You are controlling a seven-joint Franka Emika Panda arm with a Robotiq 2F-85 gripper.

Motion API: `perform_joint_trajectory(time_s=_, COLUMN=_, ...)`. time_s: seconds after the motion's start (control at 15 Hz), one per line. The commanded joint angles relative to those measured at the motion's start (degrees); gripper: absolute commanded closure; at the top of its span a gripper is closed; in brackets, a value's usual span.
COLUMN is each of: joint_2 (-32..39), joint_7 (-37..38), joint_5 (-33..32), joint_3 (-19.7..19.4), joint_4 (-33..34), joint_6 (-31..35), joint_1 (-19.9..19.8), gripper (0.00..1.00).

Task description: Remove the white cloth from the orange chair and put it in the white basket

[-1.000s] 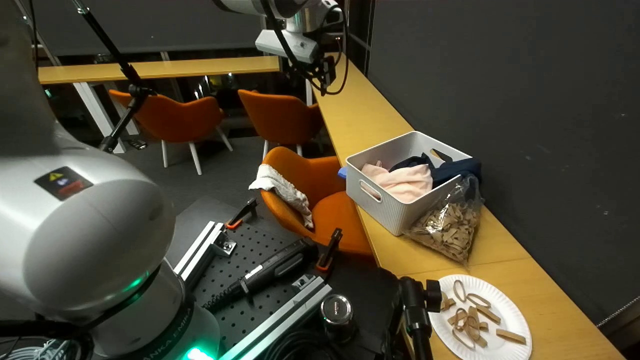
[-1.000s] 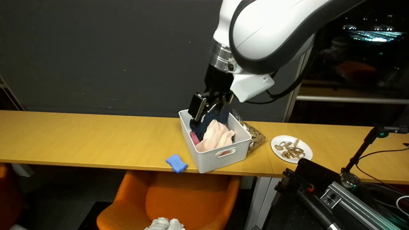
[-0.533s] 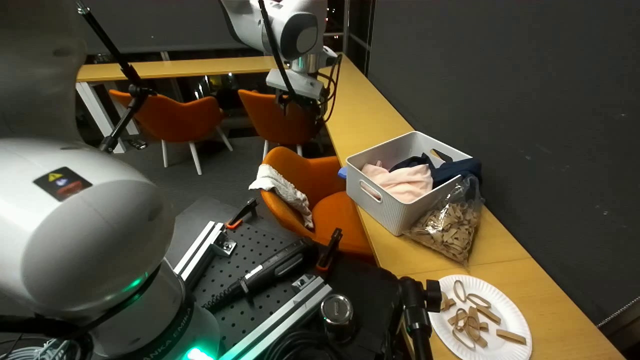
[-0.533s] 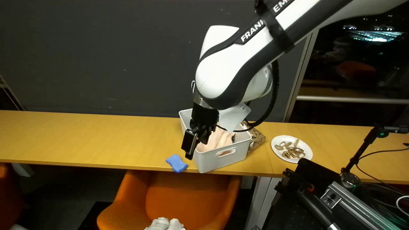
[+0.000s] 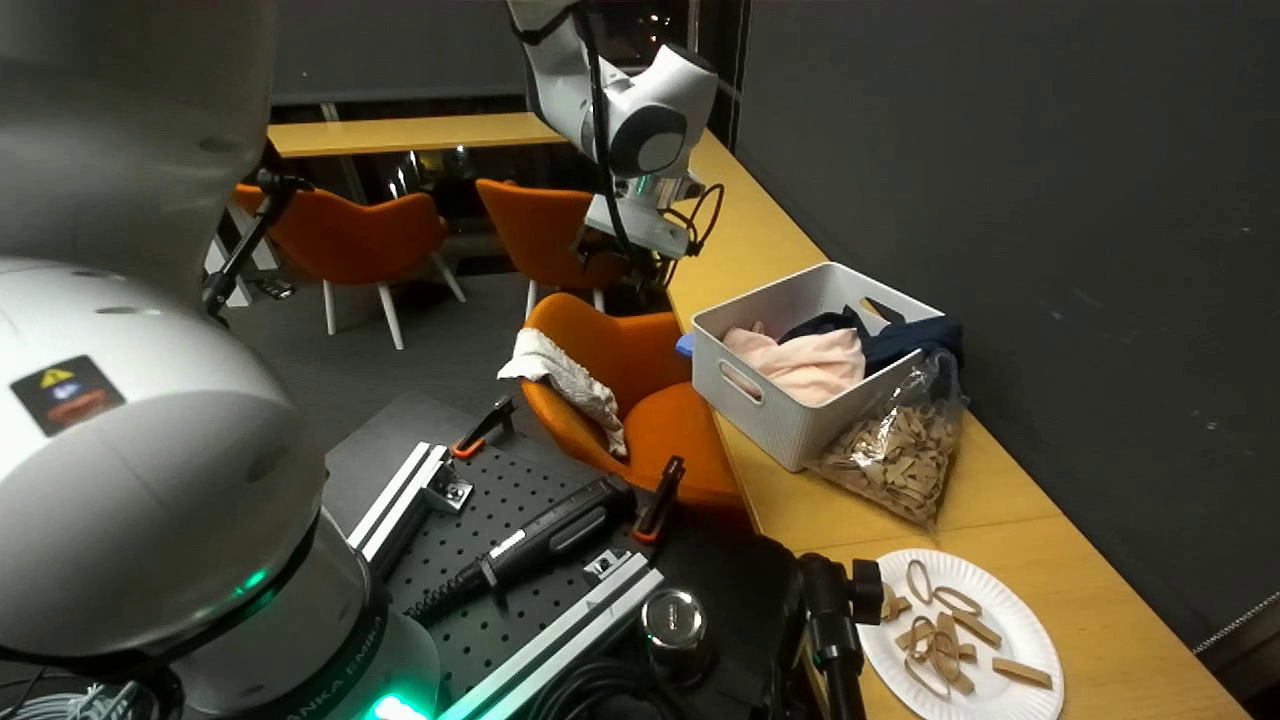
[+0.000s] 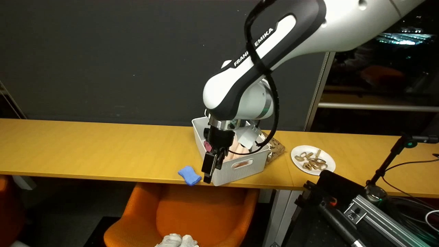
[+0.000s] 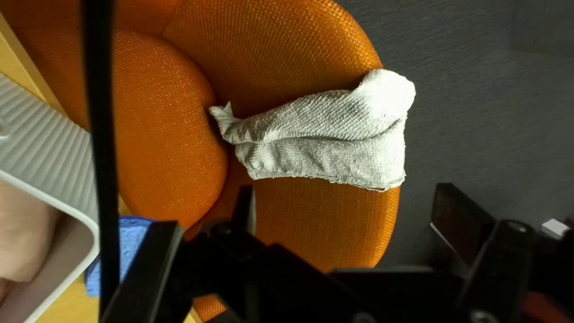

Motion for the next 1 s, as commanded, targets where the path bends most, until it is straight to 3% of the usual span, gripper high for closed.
perform_joint_trajectory(time_s=0.0, joint_2=8.94, joint_7=-0.65, joint_5=-0.47, joint_3=1.72, joint_4=10.67, joint_6=-5.49, joint_1=-0.38, gripper=0.00)
perform_joint_trajectory(time_s=0.33, joint_2=16.16, joint_7=0.23, joint_5=-0.21, joint_3=3.71, joint_4=17.86, joint_6=-10.20, joint_1=-0.04, gripper=0.00)
perform_joint_trajectory(time_s=0.73, joint_2=20.16, joint_7=0.29, joint_5=0.03, joint_3=5.01, joint_4=18.54, joint_6=-13.34, joint_1=-0.28, gripper=0.00)
perform_joint_trajectory(time_s=0.93, joint_2=20.08, joint_7=0.17, joint_5=-0.52, joint_3=4.63, joint_4=16.95, joint_6=-10.76, joint_1=-0.03, gripper=0.00)
